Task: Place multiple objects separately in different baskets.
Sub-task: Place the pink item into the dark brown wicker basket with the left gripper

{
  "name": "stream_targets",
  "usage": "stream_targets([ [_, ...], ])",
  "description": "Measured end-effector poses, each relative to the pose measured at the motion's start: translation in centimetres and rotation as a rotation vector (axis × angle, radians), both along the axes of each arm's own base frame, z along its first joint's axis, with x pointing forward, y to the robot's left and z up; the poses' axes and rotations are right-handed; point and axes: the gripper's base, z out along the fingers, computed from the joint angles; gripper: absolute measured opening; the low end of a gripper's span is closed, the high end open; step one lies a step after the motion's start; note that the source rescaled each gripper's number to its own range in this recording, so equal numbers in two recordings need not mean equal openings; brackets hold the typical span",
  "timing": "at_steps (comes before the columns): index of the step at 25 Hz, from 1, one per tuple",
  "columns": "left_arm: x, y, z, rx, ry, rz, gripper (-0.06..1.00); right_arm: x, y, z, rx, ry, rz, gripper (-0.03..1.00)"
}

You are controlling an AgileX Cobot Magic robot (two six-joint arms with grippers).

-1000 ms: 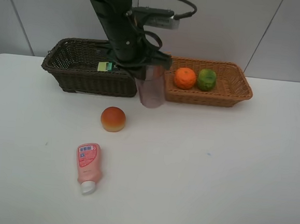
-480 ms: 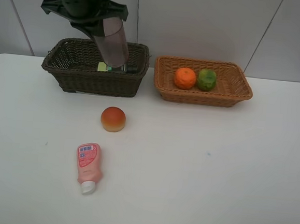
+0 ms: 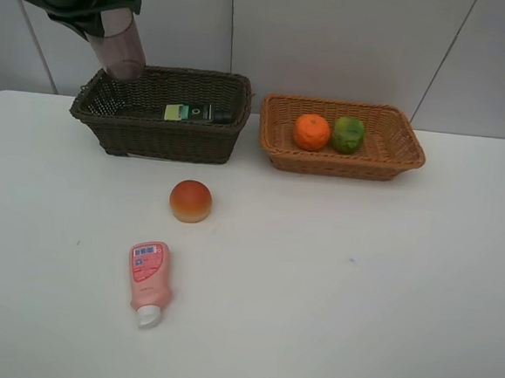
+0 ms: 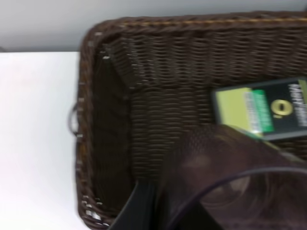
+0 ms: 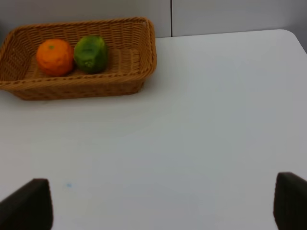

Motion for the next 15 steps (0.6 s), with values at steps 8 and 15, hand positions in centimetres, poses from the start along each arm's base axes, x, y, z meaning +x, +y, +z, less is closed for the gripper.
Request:
stream_targets([
  [8,2.9,0.6,-5.8,0.029,0.026,-0.016,0.0,0.0,0.0,0.0,0.0,0.0,0.0,1.0],
  [15,4.4,0.2,-9.1,0.028,0.006,-0.054,0.0,0.0,0.0,0.0,0.0,0.0,0.0,1.0],
])
